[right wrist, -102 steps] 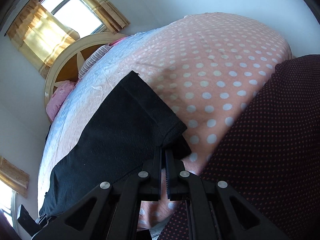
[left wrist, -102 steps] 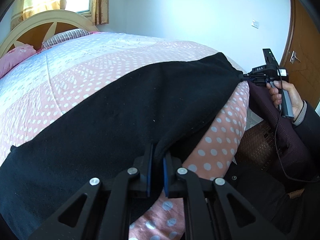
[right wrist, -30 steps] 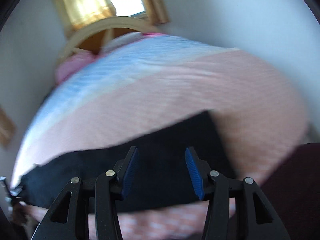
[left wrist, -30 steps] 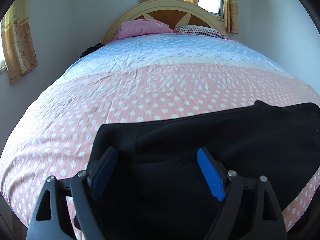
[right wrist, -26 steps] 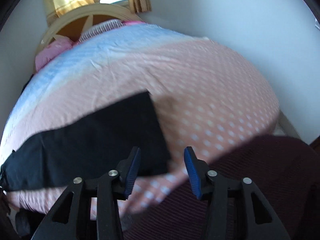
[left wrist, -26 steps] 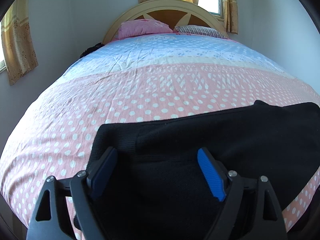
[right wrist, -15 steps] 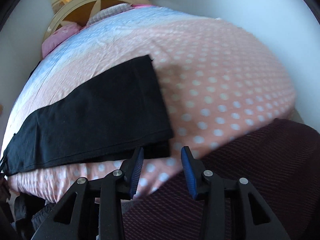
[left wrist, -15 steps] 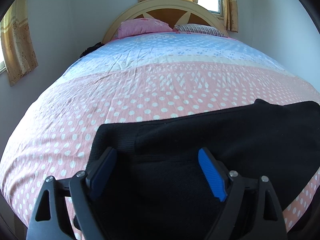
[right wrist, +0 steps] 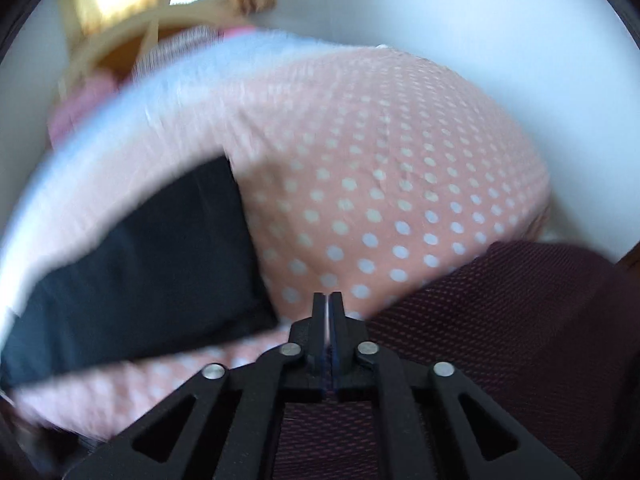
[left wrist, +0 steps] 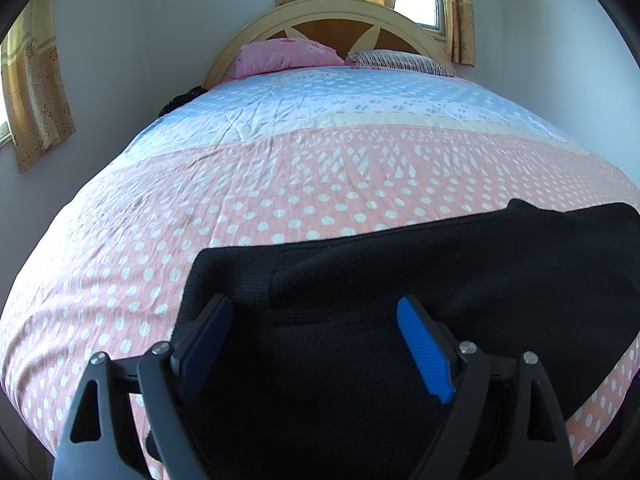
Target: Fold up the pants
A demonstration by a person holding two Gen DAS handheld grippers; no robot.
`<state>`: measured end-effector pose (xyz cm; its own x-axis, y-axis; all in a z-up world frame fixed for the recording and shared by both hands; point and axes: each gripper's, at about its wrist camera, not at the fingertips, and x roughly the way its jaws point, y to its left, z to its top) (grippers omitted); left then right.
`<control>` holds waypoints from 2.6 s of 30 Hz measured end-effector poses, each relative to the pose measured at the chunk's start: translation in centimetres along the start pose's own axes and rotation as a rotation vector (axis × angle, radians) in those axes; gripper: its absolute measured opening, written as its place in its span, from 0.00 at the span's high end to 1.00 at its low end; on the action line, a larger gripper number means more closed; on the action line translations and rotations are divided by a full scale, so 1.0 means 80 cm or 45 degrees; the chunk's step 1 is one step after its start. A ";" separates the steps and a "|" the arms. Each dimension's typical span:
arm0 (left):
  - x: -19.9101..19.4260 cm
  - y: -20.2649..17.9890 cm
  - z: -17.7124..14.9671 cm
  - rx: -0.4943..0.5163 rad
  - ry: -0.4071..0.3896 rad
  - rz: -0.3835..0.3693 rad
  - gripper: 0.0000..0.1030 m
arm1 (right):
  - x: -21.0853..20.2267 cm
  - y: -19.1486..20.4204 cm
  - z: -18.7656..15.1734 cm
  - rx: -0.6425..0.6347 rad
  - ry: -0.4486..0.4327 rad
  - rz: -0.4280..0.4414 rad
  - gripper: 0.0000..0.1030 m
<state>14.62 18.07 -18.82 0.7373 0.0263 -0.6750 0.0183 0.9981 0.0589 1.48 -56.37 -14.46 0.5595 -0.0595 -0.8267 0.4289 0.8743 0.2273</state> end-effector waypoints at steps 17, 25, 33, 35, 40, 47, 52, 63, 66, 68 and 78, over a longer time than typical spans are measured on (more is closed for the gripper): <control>0.001 -0.001 -0.001 -0.001 -0.004 -0.010 0.13 | -0.020 0.048 -0.003 -0.058 -0.092 0.057 0.96; 0.000 -0.001 -0.001 -0.003 -0.004 -0.014 0.12 | 0.029 0.023 -0.015 0.001 0.044 -0.024 0.95; -0.018 -0.004 0.005 -0.030 -0.031 -0.015 0.12 | 0.015 0.039 0.011 -0.026 -0.032 0.026 0.41; -0.029 -0.013 0.012 -0.028 -0.066 -0.035 0.12 | 0.025 0.045 0.017 -0.020 -0.026 0.084 0.41; -0.040 -0.050 0.019 0.060 -0.100 -0.066 0.02 | 0.059 0.046 0.011 0.026 0.051 0.114 0.53; -0.002 -0.069 -0.001 0.079 0.059 -0.084 0.02 | 0.061 0.036 0.004 0.022 0.065 0.120 0.68; -0.003 -0.068 -0.003 0.043 0.058 -0.083 0.00 | 0.063 0.034 0.000 0.025 0.050 0.105 0.70; 0.002 -0.065 -0.001 0.031 0.072 -0.088 0.00 | 0.058 0.042 -0.001 0.066 0.040 0.143 0.85; 0.001 -0.064 -0.001 0.025 0.077 -0.095 0.00 | 0.045 0.051 -0.001 0.057 0.002 0.162 0.85; 0.001 -0.064 0.000 0.025 0.080 -0.091 0.00 | 0.029 0.061 0.000 0.045 -0.037 0.184 0.85; -0.016 -0.078 0.002 0.012 0.064 -0.130 0.00 | -0.046 0.156 0.006 -0.148 -0.167 0.278 0.85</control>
<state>13.67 11.82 -18.15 0.6963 -0.0725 -0.7141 0.0983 0.9951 -0.0052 5.09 -45.42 -8.31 0.7201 0.0807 -0.6892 0.2083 0.9223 0.3256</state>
